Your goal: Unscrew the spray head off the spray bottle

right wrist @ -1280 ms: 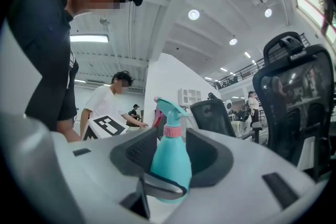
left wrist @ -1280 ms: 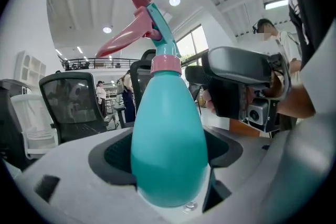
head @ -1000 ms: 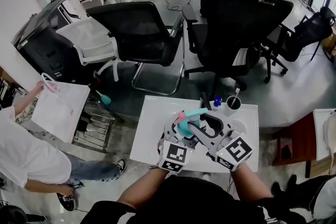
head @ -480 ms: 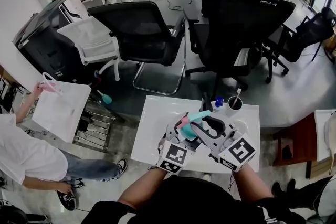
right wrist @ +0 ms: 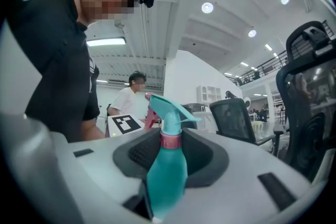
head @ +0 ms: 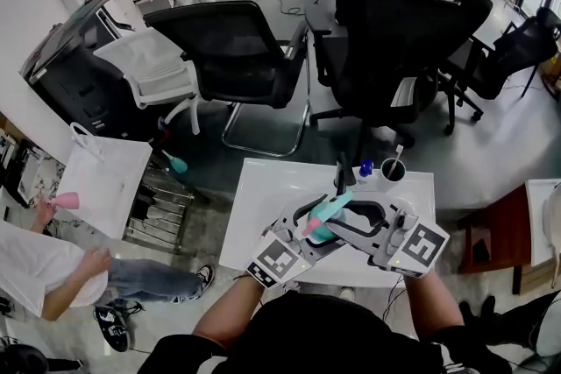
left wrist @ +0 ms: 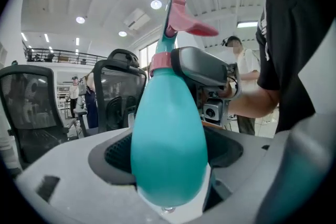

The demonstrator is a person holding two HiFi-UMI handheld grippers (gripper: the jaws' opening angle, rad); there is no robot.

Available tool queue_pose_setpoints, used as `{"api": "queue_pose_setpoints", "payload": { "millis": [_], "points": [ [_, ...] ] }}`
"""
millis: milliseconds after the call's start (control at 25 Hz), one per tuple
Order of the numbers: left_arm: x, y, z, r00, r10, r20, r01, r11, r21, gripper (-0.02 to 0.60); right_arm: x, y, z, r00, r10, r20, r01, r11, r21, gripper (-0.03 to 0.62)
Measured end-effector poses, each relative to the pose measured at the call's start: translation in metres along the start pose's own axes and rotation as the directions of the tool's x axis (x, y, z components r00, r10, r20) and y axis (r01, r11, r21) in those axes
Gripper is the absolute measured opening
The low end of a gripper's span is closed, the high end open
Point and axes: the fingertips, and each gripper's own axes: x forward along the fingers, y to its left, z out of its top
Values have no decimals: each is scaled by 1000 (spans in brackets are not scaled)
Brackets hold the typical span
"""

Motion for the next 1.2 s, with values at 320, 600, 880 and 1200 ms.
{"api": "queue_pose_setpoints", "payload": {
  "millis": [320,600,880,1200],
  "points": [
    [-9,-40,12,968,-248,28,244,964,104,391,-14,38,3,964,265,-24,-266,963,-31,133],
    [-7,-30,4,979,-206,9,206,978,40,391,-13,30,-4,970,240,-27,-241,970,-26,135],
    [-4,-26,-7,985,-171,-1,171,985,-4,391,-7,22,-7,986,167,11,-167,986,1,137],
    [-4,-25,-12,988,-154,-16,154,988,-5,391,-6,20,-10,990,140,5,-140,990,3,137]
  ]
}}
